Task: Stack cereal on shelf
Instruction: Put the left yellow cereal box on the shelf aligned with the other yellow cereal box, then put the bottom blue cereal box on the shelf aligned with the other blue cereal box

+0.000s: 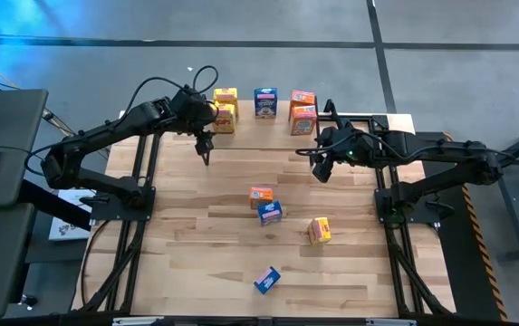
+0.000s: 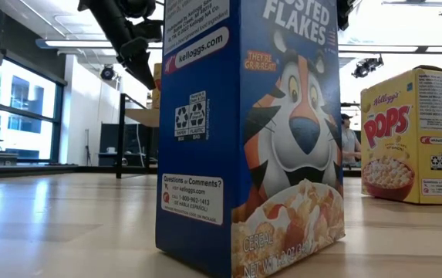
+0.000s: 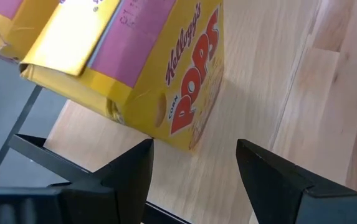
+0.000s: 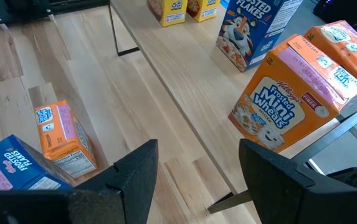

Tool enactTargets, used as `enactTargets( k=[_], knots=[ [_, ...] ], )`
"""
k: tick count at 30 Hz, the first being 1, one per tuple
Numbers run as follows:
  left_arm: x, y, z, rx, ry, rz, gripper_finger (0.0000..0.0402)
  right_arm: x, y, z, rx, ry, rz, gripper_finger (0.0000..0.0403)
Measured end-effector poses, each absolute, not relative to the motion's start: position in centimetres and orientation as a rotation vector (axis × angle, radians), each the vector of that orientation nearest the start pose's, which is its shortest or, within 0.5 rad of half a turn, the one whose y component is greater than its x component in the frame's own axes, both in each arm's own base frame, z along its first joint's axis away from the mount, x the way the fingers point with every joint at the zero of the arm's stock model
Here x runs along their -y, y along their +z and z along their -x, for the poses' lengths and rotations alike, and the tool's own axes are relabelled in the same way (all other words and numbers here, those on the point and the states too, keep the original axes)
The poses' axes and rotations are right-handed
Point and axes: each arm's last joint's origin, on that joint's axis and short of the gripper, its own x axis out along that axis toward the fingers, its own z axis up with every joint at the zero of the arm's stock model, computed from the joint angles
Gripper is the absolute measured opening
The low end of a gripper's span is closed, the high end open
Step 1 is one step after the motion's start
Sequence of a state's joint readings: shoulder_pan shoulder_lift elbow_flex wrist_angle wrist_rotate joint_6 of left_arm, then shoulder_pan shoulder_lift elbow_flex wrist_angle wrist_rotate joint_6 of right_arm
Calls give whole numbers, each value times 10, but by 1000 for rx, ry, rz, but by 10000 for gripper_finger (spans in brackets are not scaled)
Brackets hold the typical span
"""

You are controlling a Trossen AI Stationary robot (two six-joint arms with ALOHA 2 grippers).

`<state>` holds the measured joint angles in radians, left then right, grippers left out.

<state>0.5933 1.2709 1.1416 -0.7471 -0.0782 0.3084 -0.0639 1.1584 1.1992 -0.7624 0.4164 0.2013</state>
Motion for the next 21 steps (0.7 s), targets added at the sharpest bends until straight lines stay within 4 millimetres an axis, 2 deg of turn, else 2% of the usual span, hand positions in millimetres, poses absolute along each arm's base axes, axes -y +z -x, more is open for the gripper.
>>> enactTargets(
  k=[21],
  knots=[
    [-140, 308, -210, -963, 459, -36, 221, 26, 353, -226, -665, -531, -68, 217]
  ],
)
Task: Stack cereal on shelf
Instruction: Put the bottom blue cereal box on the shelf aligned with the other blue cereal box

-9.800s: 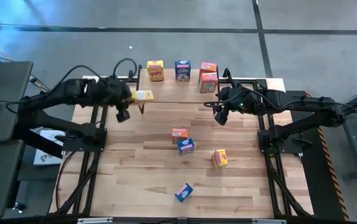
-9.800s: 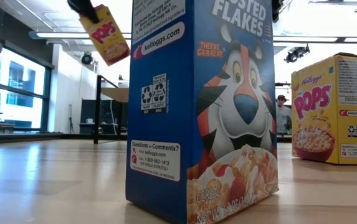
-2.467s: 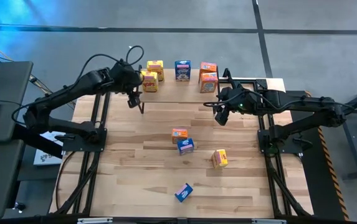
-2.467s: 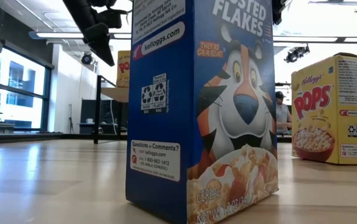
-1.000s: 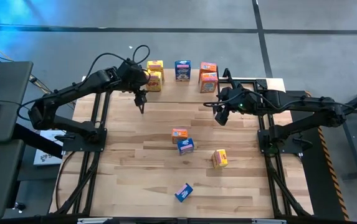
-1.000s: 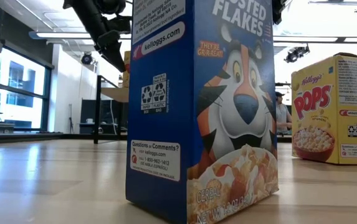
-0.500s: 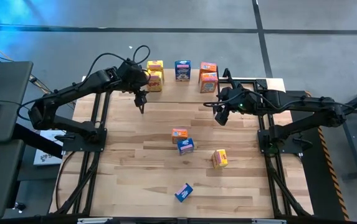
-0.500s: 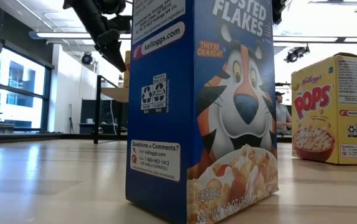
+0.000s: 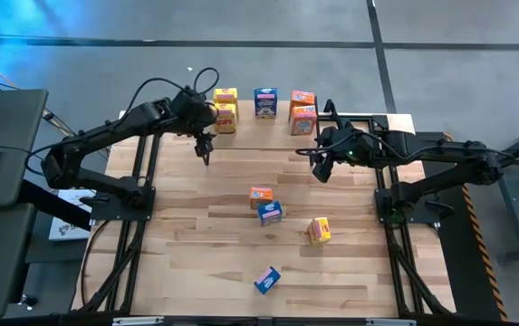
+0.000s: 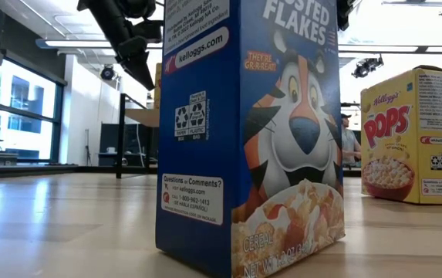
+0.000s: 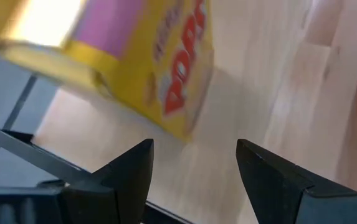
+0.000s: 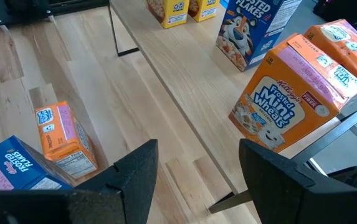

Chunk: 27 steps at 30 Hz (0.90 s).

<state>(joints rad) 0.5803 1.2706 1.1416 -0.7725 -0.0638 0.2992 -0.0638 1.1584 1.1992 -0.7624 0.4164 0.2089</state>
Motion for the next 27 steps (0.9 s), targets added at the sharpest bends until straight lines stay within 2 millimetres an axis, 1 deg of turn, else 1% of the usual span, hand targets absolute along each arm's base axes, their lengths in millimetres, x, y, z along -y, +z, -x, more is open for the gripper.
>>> enactTargets(
  k=[3, 8, 13, 16, 22, 27],
  knots=[
    [-135, 310, -208, -979, 454, -43, 221, 26, 353, -226, -665, -531, -68, 217],
    [-125, 318, -205, -945, 461, -70, 221, 26, 353, -226, -667, -522, -72, 217],
    [-112, 325, -204, -891, 463, -27, 221, 23, 352, -227, -684, -422, -111, 217],
    [-101, 328, -205, -876, 434, -24, 221, 22, 352, -227, -689, -380, -135, 217],
    [-79, 332, -210, -847, 360, -36, 221, 22, 352, -227, -685, -385, -156, 217],
    [-68, 332, -214, -842, 312, -51, 221, 22, 352, -228, -677, -391, -177, 217]
  ],
)
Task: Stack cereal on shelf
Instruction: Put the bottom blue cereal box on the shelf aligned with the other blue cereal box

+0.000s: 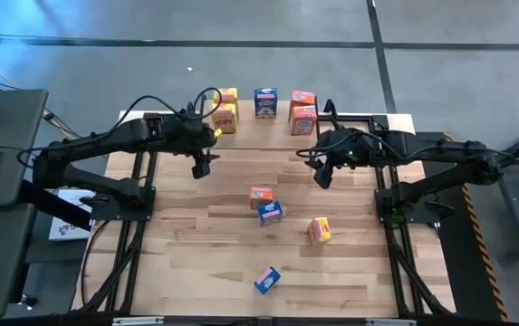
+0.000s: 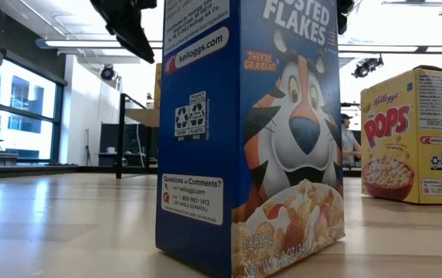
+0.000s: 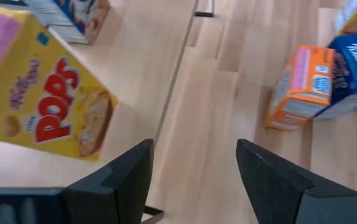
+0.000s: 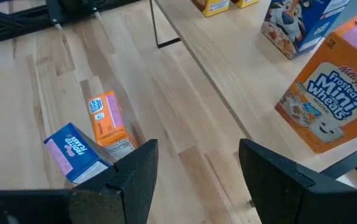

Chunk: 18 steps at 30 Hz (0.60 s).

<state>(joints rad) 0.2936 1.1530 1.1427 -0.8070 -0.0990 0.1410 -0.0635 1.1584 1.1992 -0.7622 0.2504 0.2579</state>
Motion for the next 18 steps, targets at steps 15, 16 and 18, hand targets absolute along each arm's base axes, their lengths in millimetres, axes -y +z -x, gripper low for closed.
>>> enactTargets(
  k=[15, 16, 18],
  knots=[
    [-47, 332, -220, -831, 241, -49, 221, 18, 353, -230, -671, -278, -257, 224],
    [-46, 332, -220, -829, 241, -42, 221, 18, 353, -230, -671, -277, -258, 227],
    [-44, 332, -220, -828, 235, -40, 221, 18, 353, -230, -673, -270, -260, 236]
  ],
)
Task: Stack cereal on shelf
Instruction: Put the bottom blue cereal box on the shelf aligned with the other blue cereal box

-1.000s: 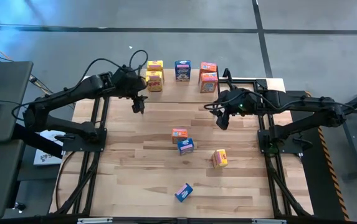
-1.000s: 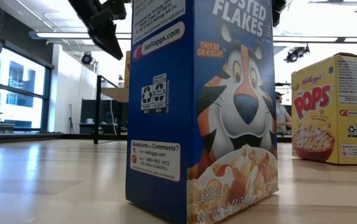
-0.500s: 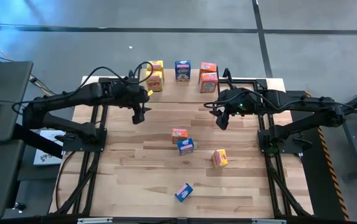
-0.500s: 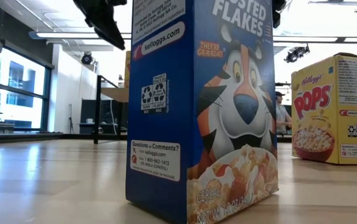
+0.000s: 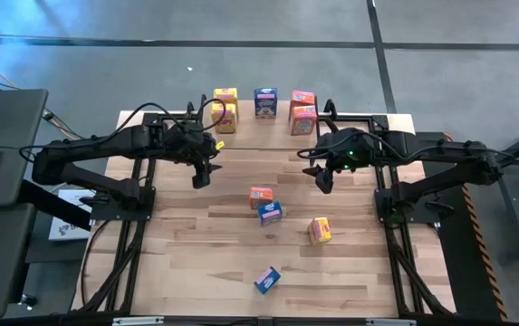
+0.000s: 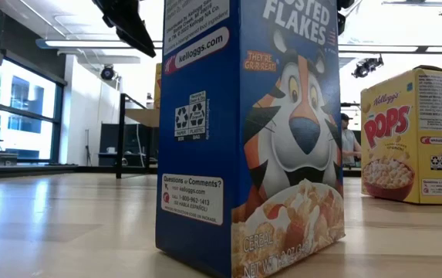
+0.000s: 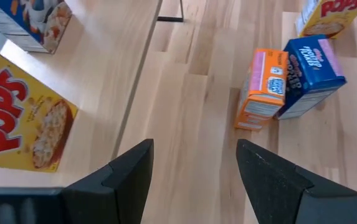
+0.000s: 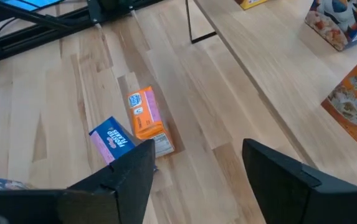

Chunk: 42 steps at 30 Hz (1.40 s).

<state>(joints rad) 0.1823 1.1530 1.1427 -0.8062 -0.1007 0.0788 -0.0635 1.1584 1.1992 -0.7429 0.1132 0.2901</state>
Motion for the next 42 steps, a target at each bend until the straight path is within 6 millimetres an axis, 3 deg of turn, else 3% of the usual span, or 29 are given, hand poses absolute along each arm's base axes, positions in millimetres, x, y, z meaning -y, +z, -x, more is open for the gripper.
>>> enactTargets(
  k=[6, 9, 23, 29, 42],
  knots=[
    [-36, 332, -222, -822, 221, -12, 221, 16, 353, -230, -678, -237, -263, 273],
    [-32, 332, -223, -818, 213, 8, 221, 13, 353, -230, -685, -128, -285, 288],
    [-2, 332, -225, -804, 146, 87, 221, -12, 355, -232, -682, -104, -495, 291],
    [15, 334, -226, -776, 96, 120, 221, -29, 355, -235, -664, -46, -436, 291],
    [42, 339, -228, -715, 17, 188, 221, -82, 335, -279, -600, 176, -234, 291]
  ],
)
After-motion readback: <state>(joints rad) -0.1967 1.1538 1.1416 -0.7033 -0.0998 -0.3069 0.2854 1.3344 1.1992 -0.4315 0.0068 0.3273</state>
